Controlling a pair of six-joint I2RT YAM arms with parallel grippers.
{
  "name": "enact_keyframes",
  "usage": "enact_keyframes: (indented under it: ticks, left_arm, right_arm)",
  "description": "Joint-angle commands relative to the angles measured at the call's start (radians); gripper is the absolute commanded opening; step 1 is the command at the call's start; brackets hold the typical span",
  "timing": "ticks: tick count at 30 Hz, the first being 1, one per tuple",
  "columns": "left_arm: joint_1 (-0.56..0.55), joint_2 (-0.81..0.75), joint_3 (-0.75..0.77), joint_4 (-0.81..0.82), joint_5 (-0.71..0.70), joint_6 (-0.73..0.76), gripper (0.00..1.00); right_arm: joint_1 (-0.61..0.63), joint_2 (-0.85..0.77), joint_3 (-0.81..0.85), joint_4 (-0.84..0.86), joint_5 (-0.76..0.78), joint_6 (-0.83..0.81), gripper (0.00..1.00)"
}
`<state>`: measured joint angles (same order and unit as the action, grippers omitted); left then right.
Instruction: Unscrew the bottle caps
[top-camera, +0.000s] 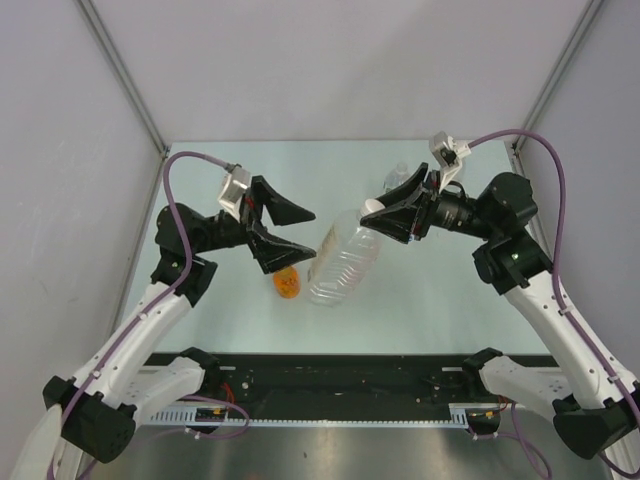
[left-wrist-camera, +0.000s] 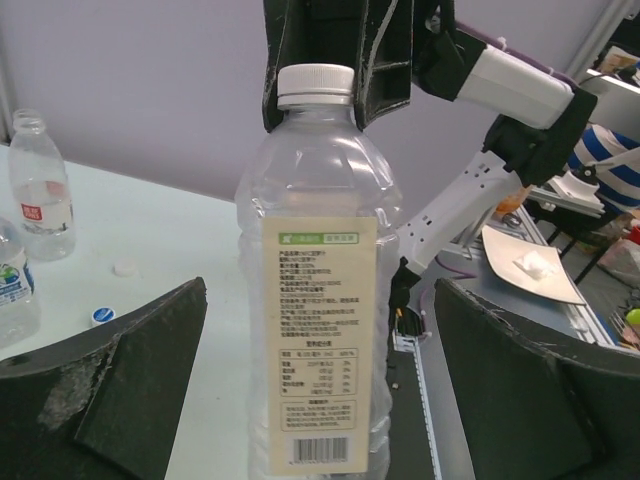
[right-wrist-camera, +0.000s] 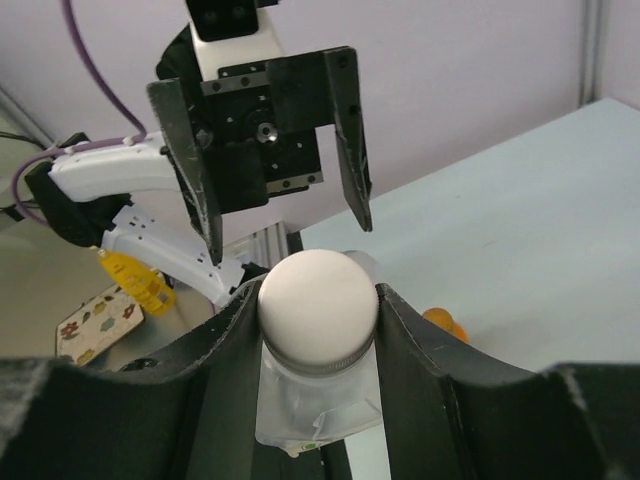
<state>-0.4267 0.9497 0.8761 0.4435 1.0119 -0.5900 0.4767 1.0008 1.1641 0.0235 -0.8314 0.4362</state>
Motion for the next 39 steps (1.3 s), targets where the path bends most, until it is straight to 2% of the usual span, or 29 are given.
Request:
enact_keyframes:
  ticks: [1,10,20,30,32,33,35,36,38,39]
  left_arm:
    - [0.005,-0.005,-0.025,0.104,0.054,-0.048,1.00]
    - [-0.053,-0.005,-0.046,0.032,0.033,0.004,1.00]
    - [-0.138,-0.008,-0.046,-0.123,-0.068,0.122,1.00]
    - [-0.187,0.029,-0.058,-0.120,-0.082,0.145,1.00]
    - [-0.191,0.034,-0.057,-0.120,-0.079,0.153,0.95]
    - [-0.192,0.037,-0.058,-0.117,-0.076,0.153,0.89]
    - [-0.193,0.037,-0.060,-0.111,-0.072,0.156,0.83]
    - [-0.193,0.038,-0.061,-0.109,-0.067,0.159,0.75]
    - [-0.193,0.032,-0.063,-0.114,-0.072,0.170,0.71]
    - [-0.193,0.029,-0.063,-0.118,-0.075,0.179,0.65]
  right_arm:
    - [-0.004,-0.018,-0.026,0.194,-0.097,0.088,0.00]
    - [0.007,0.021,-0.032,0.354,-0.072,0.182,0.00]
    - [0.068,0.032,-0.034,0.300,0.040,0.108,0.00]
    - [0.099,0.036,-0.034,0.271,0.090,0.087,0.00]
    - [0.106,0.036,-0.034,0.259,0.095,0.081,0.00]
    - [0.108,0.035,-0.034,0.253,0.098,0.075,0.00]
    - [0.111,0.027,-0.034,0.239,0.103,0.068,0.00]
    - [0.109,0.024,-0.032,0.234,0.103,0.065,0.00]
    - [0.109,0.018,-0.034,0.222,0.109,0.062,0.00]
    - [0.109,0.015,-0.032,0.217,0.103,0.059,0.00]
